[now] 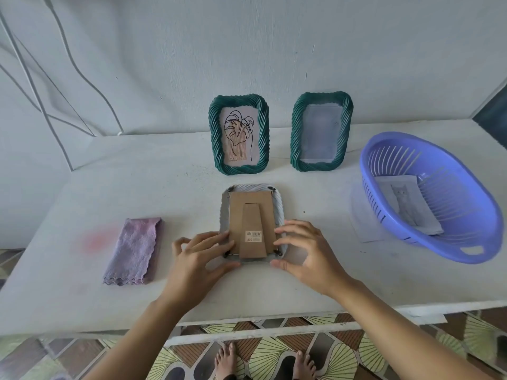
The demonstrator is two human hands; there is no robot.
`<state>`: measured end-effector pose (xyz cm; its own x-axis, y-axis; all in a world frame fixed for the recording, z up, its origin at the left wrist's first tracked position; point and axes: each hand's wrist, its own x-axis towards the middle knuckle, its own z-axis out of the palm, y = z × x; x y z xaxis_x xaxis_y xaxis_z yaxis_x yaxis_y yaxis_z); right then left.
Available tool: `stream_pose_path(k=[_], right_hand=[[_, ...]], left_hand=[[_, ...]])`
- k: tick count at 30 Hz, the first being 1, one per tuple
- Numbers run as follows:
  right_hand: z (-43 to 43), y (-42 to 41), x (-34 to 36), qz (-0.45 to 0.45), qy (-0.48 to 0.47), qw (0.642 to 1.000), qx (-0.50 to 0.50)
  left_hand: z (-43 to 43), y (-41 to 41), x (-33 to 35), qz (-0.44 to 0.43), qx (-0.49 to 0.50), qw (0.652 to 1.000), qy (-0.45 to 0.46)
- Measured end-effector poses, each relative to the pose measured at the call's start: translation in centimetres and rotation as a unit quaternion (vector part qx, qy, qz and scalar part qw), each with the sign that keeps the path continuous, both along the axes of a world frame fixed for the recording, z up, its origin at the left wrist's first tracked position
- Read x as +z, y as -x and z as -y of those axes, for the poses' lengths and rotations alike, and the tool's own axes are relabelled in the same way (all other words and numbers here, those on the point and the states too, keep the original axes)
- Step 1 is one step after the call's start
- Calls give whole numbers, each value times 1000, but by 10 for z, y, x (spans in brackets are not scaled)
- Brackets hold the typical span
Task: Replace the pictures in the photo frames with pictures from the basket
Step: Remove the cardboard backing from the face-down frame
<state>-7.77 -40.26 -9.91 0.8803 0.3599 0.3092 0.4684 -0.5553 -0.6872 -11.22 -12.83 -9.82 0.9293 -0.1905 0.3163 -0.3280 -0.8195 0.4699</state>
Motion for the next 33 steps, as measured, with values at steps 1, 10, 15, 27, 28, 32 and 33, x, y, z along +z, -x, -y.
stream_pose_path(k=[1, 10, 15, 27, 28, 32, 33], right_hand=[[0, -1, -1, -5, -9, 1000, -5], [-5, -6, 2, -79, -79, 993, -44], [-6, -3, 2, -104, -104, 987, -61], [-5, -6, 4, -89, -92, 991, -47], [-4, -7, 5, -86, -87, 992, -42], [-3, -12, 8, -58, -66, 996, -16], [-3, -13, 7, -56, -67, 996, -12]], left_hand=[[1, 0, 0, 8, 7, 1000, 11], [8, -2, -2, 11, 75, 993, 93], [10, -2, -3, 12, 80, 989, 123], [11, -2, -1, 17, 71, 990, 120], [11, -2, -1, 17, 71, 990, 119], [11, -4, -1, 19, 72, 990, 120], [11, -4, -1, 19, 72, 990, 122]])
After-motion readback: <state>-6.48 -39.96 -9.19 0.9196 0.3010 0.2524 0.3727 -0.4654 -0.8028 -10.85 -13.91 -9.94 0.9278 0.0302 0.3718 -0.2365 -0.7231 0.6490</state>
